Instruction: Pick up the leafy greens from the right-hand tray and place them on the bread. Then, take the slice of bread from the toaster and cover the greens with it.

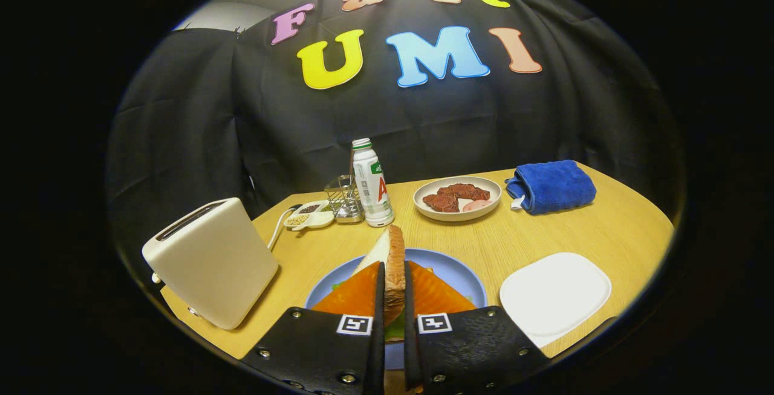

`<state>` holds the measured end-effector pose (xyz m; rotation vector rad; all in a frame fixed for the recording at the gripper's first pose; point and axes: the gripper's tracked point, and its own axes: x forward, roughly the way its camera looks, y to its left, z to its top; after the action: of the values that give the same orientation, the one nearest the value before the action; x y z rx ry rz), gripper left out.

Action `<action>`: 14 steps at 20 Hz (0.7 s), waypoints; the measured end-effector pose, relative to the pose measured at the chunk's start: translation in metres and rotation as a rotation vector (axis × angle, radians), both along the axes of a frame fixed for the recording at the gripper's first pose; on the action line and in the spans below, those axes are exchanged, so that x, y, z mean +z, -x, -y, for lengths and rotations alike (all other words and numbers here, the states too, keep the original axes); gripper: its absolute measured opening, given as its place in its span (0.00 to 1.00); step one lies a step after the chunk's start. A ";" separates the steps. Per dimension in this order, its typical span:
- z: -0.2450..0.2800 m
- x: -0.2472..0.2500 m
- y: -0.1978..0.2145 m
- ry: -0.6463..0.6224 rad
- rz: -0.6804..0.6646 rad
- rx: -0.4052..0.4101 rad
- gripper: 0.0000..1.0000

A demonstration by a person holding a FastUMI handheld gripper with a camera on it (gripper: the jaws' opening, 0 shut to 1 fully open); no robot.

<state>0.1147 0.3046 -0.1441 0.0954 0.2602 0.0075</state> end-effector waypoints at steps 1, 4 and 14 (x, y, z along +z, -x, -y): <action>0.003 -0.004 -0.001 0.006 -0.012 0.001 0.14; 0.009 -0.009 -0.003 -0.003 -0.033 0.014 0.16; 0.020 -0.014 -0.009 0.079 -0.063 0.069 0.26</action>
<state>0.1236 0.2842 -0.1583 0.0083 0.3266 0.0633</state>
